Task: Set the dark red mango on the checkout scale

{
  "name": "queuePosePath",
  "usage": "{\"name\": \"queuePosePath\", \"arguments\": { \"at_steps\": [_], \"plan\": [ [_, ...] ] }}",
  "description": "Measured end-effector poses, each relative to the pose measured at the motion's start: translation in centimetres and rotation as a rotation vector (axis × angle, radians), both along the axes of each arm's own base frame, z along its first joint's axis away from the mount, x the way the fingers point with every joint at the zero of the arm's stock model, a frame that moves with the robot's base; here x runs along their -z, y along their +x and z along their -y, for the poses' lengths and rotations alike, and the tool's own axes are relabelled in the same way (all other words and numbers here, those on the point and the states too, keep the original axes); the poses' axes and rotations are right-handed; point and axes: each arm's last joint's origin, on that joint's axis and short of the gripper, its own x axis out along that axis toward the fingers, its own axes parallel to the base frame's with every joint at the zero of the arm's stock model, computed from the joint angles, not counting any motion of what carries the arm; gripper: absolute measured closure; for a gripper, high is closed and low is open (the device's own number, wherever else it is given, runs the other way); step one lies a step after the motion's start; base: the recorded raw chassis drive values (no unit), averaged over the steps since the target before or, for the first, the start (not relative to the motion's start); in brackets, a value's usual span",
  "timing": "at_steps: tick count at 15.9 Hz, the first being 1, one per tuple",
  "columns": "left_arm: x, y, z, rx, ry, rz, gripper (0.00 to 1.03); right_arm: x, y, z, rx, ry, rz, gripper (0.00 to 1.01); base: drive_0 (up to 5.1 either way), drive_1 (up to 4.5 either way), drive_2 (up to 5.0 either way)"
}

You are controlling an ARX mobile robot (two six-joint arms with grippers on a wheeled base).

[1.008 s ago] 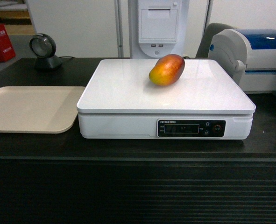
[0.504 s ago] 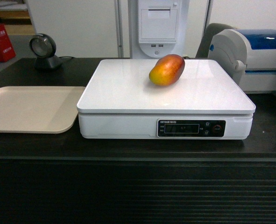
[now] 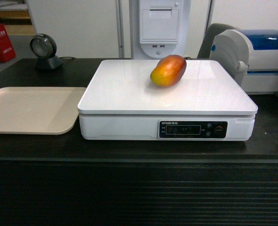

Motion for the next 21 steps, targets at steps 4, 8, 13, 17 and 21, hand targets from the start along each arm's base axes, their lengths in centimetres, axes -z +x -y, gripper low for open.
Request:
{"name": "queuePosePath", "arguments": {
  "at_steps": [4,8,13,17,21],
  "plan": [
    [0.2,-1.2,0.0,0.002,0.0,0.005,1.01,0.0,0.0,0.0,0.0,0.0,0.0,0.03,0.0,0.0,0.0],
    [0.4,-1.2,0.0,0.002,0.0,-0.016,0.99,0.0,0.0,0.0,0.0,0.0,0.0,0.03,0.0,0.0,0.0],
    [0.4,-1.2,0.0,0.002,0.0,-0.015,0.39,0.0,0.0,0.0,0.0,0.0,0.0,0.03,0.0,0.0,0.0],
    [0.4,-1.2,0.0,0.002,0.001,-0.015,0.05,0.0,0.0,0.0,0.0,0.0,0.0,0.03,0.0,0.0,0.0],
    [0.4,-1.2,0.0,0.002,0.001,-0.015,0.05,0.0,0.0,0.0,0.0,0.0,0.0,0.03,0.0,0.0,0.0]
  ]
}}
